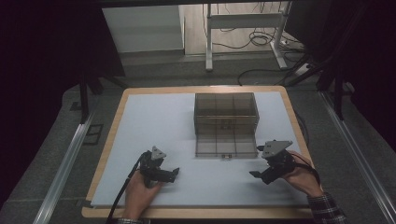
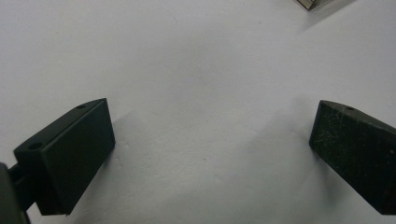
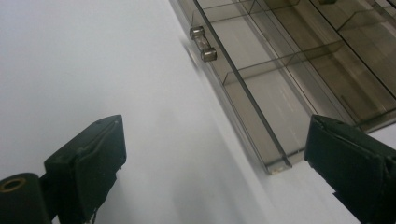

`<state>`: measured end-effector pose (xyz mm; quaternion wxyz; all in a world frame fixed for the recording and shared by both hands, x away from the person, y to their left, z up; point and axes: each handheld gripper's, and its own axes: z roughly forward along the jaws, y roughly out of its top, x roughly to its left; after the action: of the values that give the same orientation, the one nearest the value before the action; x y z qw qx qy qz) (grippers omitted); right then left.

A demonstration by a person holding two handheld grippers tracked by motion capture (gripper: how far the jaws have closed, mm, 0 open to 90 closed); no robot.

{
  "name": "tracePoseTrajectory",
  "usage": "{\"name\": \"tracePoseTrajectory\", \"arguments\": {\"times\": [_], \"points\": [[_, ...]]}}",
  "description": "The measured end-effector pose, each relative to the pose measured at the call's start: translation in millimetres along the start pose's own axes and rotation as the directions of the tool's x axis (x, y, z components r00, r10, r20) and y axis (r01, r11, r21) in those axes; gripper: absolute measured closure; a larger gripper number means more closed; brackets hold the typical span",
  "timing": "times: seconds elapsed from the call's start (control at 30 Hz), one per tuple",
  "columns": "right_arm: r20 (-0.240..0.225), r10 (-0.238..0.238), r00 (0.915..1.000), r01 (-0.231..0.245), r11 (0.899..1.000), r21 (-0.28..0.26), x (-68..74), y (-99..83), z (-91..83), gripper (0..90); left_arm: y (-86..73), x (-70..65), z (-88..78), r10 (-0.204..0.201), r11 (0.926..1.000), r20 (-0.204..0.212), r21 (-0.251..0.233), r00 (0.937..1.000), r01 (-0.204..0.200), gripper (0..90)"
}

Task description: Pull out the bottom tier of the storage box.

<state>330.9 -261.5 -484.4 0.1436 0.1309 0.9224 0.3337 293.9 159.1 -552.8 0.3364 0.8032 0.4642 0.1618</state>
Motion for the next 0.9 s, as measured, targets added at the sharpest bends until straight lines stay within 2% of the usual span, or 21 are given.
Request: {"name": "tracePoseTrajectory", "arguments": {"times": [0.3, 0.9], "points": [[0.03, 0.039, 0.9988, -0.039, 0.999, 0.001, 3.1, -11.6, -6.8, 3.1, 0.0, 0.0, 0.0, -0.001, 1.0, 0.0, 0.0, 1.0, 0.001, 0.0], [0.051, 0.121, 0.9913, -0.121, 0.993, -0.015, 10.1, -37.9, -17.2, 1.8, 0.0, 0.0, 0.0, 0.0, 1.0, 0.001, 0.0, 1.0, 0.0, 0.0]]}}
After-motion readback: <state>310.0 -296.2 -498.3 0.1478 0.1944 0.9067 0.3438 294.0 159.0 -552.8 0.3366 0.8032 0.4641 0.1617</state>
